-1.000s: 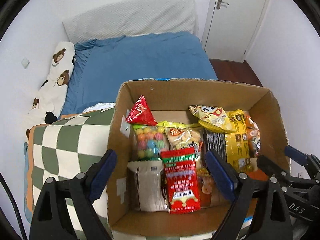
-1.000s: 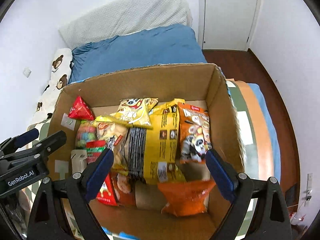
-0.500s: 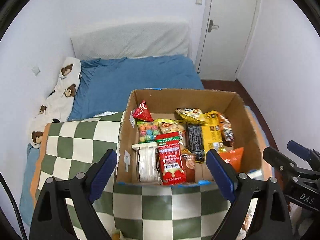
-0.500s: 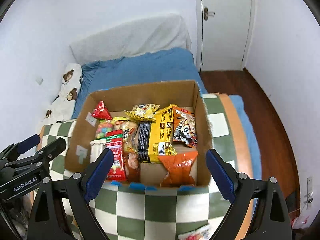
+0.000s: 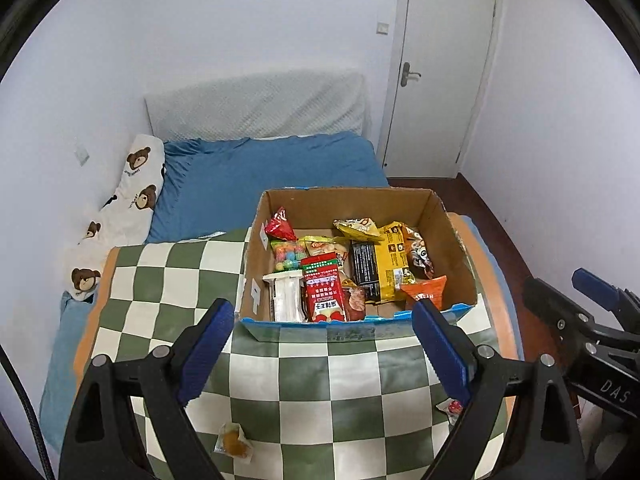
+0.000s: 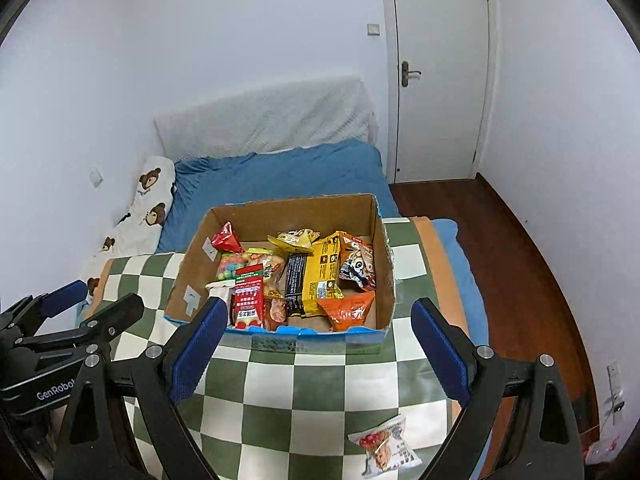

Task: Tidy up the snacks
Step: 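Lift both tools out of the box back over the mat, then lower the left tool to the orange egg-yolk packet while the right tool grasps the oat bar packet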

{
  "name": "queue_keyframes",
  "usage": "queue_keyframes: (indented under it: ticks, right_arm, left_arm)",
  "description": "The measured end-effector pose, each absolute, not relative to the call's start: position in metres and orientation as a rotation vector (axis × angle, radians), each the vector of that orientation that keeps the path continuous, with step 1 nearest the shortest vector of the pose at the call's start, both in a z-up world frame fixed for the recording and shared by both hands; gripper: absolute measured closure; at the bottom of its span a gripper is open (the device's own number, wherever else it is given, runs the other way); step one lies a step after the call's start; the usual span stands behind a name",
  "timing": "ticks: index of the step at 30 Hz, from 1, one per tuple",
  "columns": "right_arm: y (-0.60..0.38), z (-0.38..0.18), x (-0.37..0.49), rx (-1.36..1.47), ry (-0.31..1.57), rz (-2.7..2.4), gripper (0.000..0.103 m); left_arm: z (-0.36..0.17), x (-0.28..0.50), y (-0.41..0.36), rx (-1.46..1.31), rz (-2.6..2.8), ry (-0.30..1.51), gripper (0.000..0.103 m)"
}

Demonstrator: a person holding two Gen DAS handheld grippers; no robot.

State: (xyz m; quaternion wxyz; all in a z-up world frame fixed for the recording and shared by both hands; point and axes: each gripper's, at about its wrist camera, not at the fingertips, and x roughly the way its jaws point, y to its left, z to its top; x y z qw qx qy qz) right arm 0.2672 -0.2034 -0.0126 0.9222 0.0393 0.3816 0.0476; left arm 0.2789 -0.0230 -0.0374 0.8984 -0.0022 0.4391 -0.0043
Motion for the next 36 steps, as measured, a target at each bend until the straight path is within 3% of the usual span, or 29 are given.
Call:
queue_keyframes:
  ticks: [7, 12, 20, 28, 30, 31, 36]
  right_arm:
    - [-0.209, -0.002, 0.243, 0.123, 0.78, 0.121, 0.008]
    - [-0.226, -0.034, 0.237, 0.192, 0.886, 0.107, 0.006]
    - [-0.276, -0.164, 0.246, 0.35, 1.187, -0.009, 0.006]
    - [-0.273, -0.276, 0.256, 0.175, 1.385, 0.011, 0.006]
    - [-0.268, -0.289, 0.257, 0.142, 1.407, 0.012, 0.014]
    - [-0.264, -0.297, 0.257, 0.126, 1.424, 0.005, 0.028]
    - [-0.227, -0.31, 0.25, 0.143, 1.476, 0.073, 0.045]
  left_arm:
    - [-0.03, 0.262, -0.022, -0.005, -0.005, 0.896, 0.012]
    - [-0.061, 0.255, -0.014, -0.009, 0.012, 0.982, 0.012]
    - [-0.159, 0.247, 0.008, -0.038, 0.081, 1.216, 0.012]
    - [-0.223, 0.226, 0.031, -0.01, 0.151, 1.367, 0.012]
    - [-0.228, 0.221, 0.043, -0.022, 0.169, 1.387, 0.012]
    - [-0.23, 0.219, 0.051, -0.029, 0.186, 1.393, 0.012]
    - [-0.233, 0.217, 0.095, -0.086, 0.285, 1.404, 0.012]
